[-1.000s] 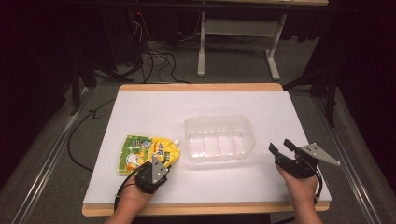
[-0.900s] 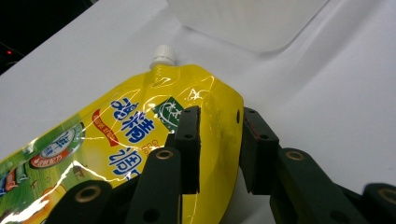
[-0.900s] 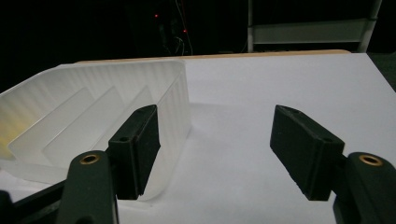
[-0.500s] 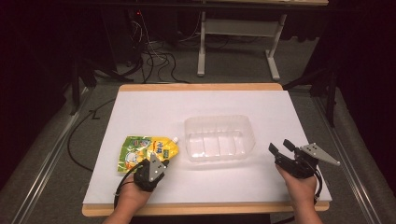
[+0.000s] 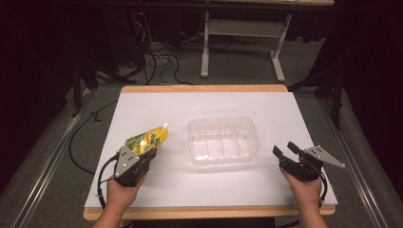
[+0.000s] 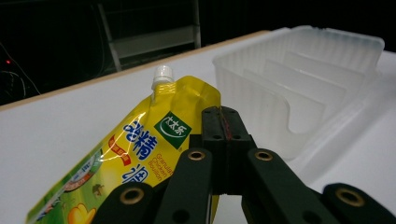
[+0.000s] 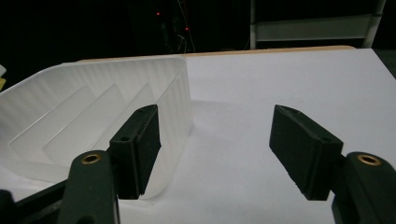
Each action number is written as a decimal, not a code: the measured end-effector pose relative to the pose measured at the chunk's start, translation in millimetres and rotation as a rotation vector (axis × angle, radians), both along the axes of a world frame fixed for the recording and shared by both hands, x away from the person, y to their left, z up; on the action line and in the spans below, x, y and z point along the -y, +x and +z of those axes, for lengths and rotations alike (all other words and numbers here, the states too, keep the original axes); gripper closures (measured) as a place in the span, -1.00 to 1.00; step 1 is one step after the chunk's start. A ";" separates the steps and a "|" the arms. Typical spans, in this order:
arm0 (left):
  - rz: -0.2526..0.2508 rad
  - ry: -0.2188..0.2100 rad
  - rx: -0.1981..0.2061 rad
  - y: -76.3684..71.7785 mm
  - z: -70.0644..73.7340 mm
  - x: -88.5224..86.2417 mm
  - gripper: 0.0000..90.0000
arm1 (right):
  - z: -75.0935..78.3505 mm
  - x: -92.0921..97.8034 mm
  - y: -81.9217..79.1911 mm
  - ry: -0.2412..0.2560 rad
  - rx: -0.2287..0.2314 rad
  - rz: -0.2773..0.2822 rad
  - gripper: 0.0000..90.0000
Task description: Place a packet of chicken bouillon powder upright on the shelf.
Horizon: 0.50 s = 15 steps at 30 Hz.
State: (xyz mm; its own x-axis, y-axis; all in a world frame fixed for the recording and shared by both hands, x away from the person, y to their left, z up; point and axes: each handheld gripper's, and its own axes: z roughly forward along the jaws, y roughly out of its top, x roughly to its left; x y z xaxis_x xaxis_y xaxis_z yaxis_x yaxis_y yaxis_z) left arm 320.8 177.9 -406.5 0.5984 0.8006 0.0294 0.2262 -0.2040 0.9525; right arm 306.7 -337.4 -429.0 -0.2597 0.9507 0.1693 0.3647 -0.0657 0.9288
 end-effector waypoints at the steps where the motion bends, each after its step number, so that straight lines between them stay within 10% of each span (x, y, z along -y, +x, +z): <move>1: 0.014 -0.026 0.012 -0.2 4.7 -6.7 1.00 | -0.3 -1.1 0.2 -0.007 0.002 0.006 -0.22; 15: 0.007 -0.114 0.066 9.6 24.8 -11.7 1.00 | -1.7 -11.6 2.1 -0.028 -0.010 0.038 -0.14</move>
State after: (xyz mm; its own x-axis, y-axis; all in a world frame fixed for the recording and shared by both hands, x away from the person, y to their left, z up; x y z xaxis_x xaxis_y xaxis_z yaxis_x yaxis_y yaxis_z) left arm 330.4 189.7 -381.7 0.5929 0.8049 -0.0234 0.1636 -0.0920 0.9822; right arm 308.8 -325.8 -430.7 -0.2938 0.9448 0.1453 0.3754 -0.0258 0.9265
